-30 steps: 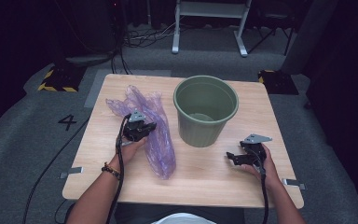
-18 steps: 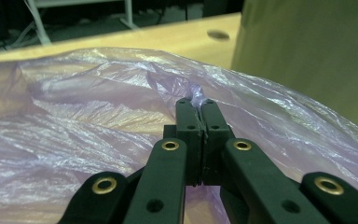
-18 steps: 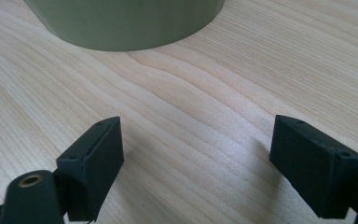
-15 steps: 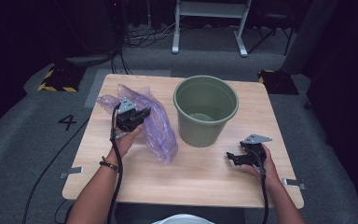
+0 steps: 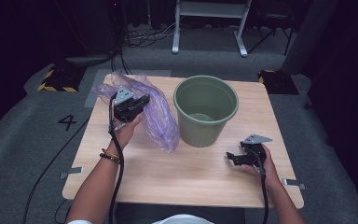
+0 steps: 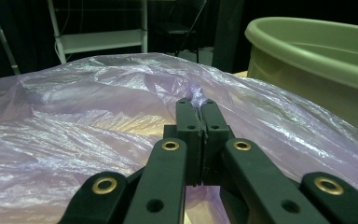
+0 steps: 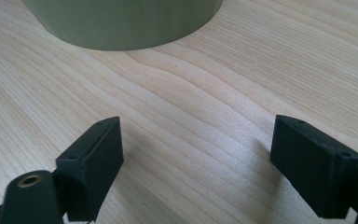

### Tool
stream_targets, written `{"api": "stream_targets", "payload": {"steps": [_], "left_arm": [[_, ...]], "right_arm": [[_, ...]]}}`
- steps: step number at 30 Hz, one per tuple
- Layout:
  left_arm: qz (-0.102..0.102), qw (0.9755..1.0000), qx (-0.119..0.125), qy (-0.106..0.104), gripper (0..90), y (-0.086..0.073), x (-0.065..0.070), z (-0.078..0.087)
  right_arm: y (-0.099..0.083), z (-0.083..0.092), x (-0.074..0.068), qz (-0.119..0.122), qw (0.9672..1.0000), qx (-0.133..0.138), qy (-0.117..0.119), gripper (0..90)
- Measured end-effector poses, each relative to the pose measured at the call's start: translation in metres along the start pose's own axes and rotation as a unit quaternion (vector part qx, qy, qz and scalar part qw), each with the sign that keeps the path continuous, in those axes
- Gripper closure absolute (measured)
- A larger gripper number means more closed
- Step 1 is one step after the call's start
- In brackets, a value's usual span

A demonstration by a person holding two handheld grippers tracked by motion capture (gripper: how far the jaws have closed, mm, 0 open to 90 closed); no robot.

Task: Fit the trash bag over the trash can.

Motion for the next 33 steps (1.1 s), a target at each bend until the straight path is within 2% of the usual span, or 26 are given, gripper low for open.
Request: {"api": "stream_targets", "payload": {"steps": [4,11,18,25,33], "left_arm": [[0.002,0.9999,0.011,0.003,88.9,0.011,-0.004,0.0],[-0.012,0.9993,0.031,0.014,88.9,0.038,-0.007,0.002],[-0.032,0.9978,0.052,0.029,88.9,0.07,-0.009,0.008],[-0.04,0.9964,0.064,0.039,89.0,0.096,-0.009,0.01],[-0.051,0.9938,0.086,0.048,89.0,0.132,-0.005,0.013]], "right_arm": [[0.0,0.0,0.0,0.0,1.0,0.0,0.0,17.1],[0.0,0.0,0.0,0.0,1.0,0.0,0.0,17.1],[0.0,0.0,0.0,-0.001,1.0,0.0,0.0,17.1],[0.0,0.0,0.0,-0.001,1.0,0.0,0.0,17.1],[0.0,0.0,0.0,-0.001,1.0,0.0,0.0,17.1]]}}
Point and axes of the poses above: each handheld gripper's, and its own axes: z roughly backward along the jaws, y roughly out of its top, x roughly to its right, the point moved 1 cm from there along -z, roughly forward along the jaws, and after that the axes turned 11 degrees about -z, right-handed, at the moved point
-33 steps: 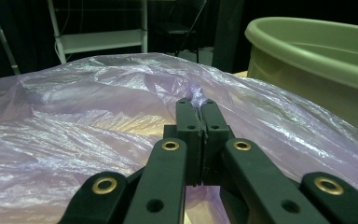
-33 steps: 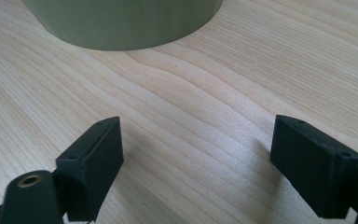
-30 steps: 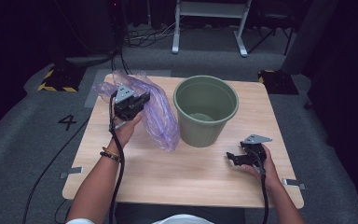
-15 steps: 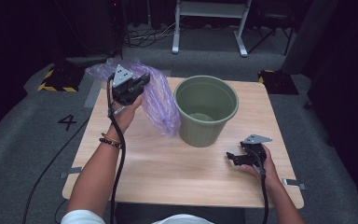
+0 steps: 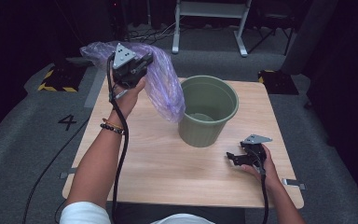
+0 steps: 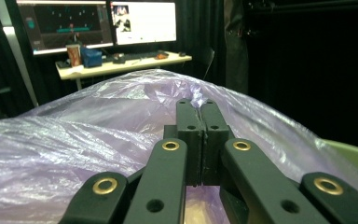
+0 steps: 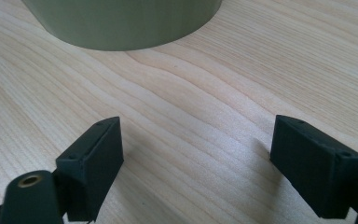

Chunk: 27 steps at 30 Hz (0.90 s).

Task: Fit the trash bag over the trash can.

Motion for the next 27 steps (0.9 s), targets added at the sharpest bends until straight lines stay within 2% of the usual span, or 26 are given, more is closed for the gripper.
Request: {"api": "stream_targets", "payload": {"steps": [3,7,8,9,17,21,23,25,27], "left_arm": [[-0.006,0.9999,0.009,0.001,89.0,0.01,0.006,-0.002],[-0.04,0.9991,0.009,0.002,89.0,0.016,0.026,-0.01],[-0.043,0.999,0.01,0.0,89.0,0.016,0.03,-0.012],[-0.05,0.9987,0.01,0.0,89.0,0.015,0.036,-0.016],[-0.071,0.9974,0.01,-0.003,89.0,0.008,0.075,-0.039],[-0.102,0.9947,0.004,-0.006,89.0,0.0,0.095,-0.045],[-0.105,0.9944,0.002,-0.014,89.0,-0.005,0.102,-0.048],[-0.113,0.9936,-0.001,-0.011,89.1,-0.01,0.106,-0.05],[-0.11,0.9939,-0.003,0.001,89.1,-0.011,0.103,-0.053]], "right_arm": [[0.0,0.0,0.0,0.0,1.0,0.0,0.0,17.0],[0.0,0.0,0.0,0.0,1.0,0.0,0.001,17.0],[0.0,0.0,0.0,0.0,1.0,0.0,0.0,17.0],[0.0,0.0,0.0,0.0,1.0,0.0,0.0,17.0],[0.0,0.0,0.0,0.001,1.0,-0.001,0.001,17.0],[0.0,0.0,0.0,0.0,1.0,-0.001,0.002,17.2],[0.0,0.001,0.0,0.001,1.0,-0.001,0.002,17.2],[0.0,0.001,0.0,0.001,1.0,0.001,0.001,19.4],[-0.001,0.002,0.001,-0.005,0.9999,0.006,0.007,21.8]]}}
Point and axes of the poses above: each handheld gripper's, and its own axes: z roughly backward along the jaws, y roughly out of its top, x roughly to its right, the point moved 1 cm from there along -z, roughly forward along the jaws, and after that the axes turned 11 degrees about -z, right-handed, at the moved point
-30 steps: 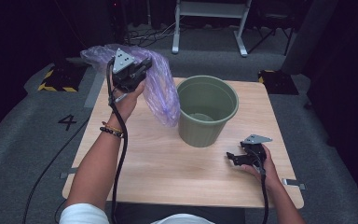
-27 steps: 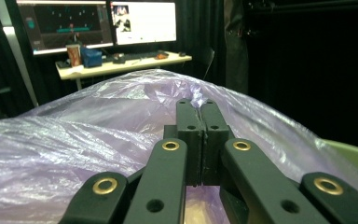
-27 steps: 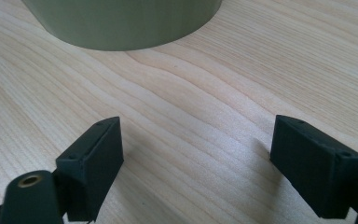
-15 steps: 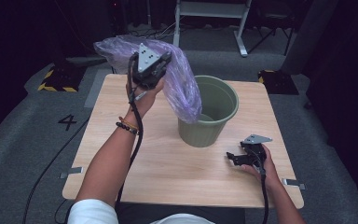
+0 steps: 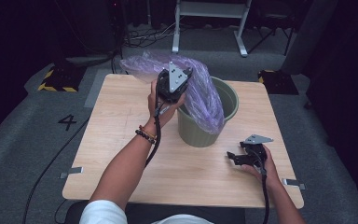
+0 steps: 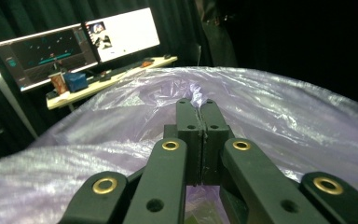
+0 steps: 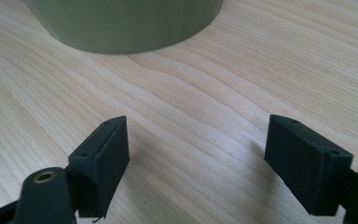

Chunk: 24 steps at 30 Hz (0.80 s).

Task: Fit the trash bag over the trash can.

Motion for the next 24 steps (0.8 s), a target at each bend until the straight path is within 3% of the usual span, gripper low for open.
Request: {"api": "stream_targets", "payload": {"steps": [2,4,8,10,14,17,24], "left_arm": [[0.019,0.9997,-0.002,0.012,89.1,0.0,-0.007,-0.004],[0.022,0.9993,-0.007,0.03,89.2,0.003,-0.013,-0.009],[0.005,0.9979,-0.018,0.062,89.2,0.005,-0.016,-0.017],[-0.014,0.9963,-0.029,0.079,89.2,0.002,-0.016,-0.021],[-0.013,0.9952,-0.04,0.088,89.2,-0.007,-0.017,-0.026],[-0.009,0.9964,-0.04,0.074,89.1,-0.015,-0.015,-0.024],[-0.037,0.9991,-0.015,0.015,89.0,-0.022,0.007,-0.006]], "right_arm": [[0.0,0.001,0.002,-0.008,0.9999,0.007,0.004,22.0],[0.0,0.001,0.002,-0.007,0.9999,0.006,0.004,22.1],[0.0,0.0,0.0,0.002,1.0,-0.002,0.003,22.1],[0.0,0.0,0.0,0.002,1.0,-0.002,0.004,22.2],[0.0,0.001,0.001,-0.003,1.0,-0.001,0.008,22.3],[-0.001,0.001,0.001,-0.002,0.9999,0.0,0.012,22.4],[0.002,0.009,0.005,-0.022,0.999,0.021,0.033,22.3]]}}
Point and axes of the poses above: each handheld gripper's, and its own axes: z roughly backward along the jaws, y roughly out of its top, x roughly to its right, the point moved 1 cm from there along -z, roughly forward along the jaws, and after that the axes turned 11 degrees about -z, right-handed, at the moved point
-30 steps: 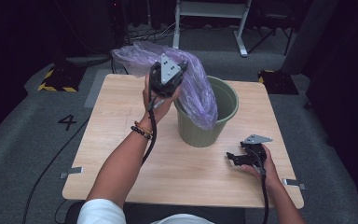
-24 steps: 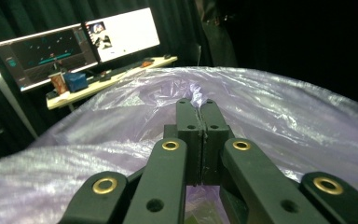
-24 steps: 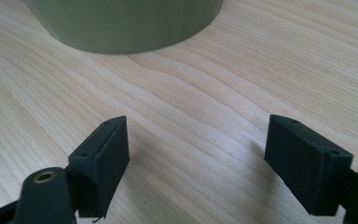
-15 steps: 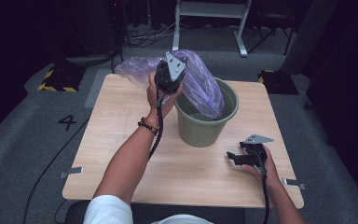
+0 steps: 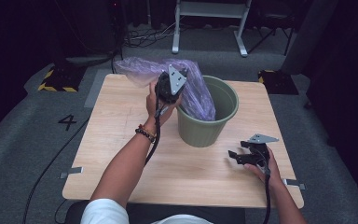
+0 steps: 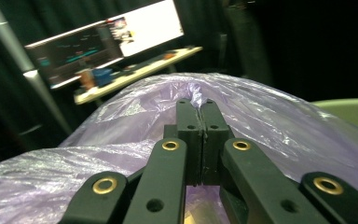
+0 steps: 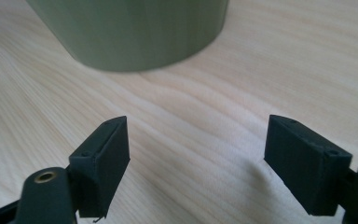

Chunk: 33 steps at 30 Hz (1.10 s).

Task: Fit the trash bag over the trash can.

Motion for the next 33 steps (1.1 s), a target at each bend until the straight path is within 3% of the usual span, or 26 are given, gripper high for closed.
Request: {"api": "stream_targets", "payload": {"steps": [3,6,10,14,18,19,25,28,29,33], "left_arm": [[-0.002,0.9996,0.012,-0.027,89.0,0.0,0.008,0.008],[-0.012,0.9981,0.023,-0.055,88.9,-0.002,0.018,0.016],[-0.011,0.9956,0.032,-0.087,88.9,-0.003,0.026,0.025],[-0.004,0.9921,0.037,-0.12,88.9,-0.005,0.036,0.031],[-0.01,0.9886,0.044,-0.144,88.8,-0.005,0.045,0.038],[-0.011,0.9877,0.045,-0.15,88.8,-0.005,0.048,0.039],[-0.026,0.9839,0.045,-0.171,88.7,-0.009,0.062,0.042],[-0.024,0.9817,0.047,-0.183,88.6,-0.012,0.065,0.043],[-0.026,0.9818,0.047,-0.182,88.6,-0.012,0.066,0.044],[-0.024,0.9807,0.046,-0.189,88.4,-0.014,0.068,0.046]], "right_arm": [[0.009,0.012,-0.004,0.0,0.9996,0.029,0.005,22.7],[0.023,0.032,-0.013,0.02,0.9975,0.068,0.004,23.1],[0.041,0.058,-0.032,0.065,0.9912,0.115,0.012,21.9],[0.056,0.077,-0.051,0.082,0.9844,0.152,0.034,22.8],[0.075,0.085,-0.068,0.102,0.9797,0.167,0.045,24.8],[0.082,0.087,-0.072,0.105,0.9776,0.173,0.057,25.6],[0.118,0.093,-0.093,0.123,0.9704,0.191,0.083,28.0],[0.132,0.088,-0.103,0.139,0.9699,0.183,0.082,27.8],[0.136,0.085,-0.105,0.14,0.9696,0.177,0.093,27.7],[0.145,0.072,-0.114,0.158,0.9703,0.155,0.098,26.5]]}}
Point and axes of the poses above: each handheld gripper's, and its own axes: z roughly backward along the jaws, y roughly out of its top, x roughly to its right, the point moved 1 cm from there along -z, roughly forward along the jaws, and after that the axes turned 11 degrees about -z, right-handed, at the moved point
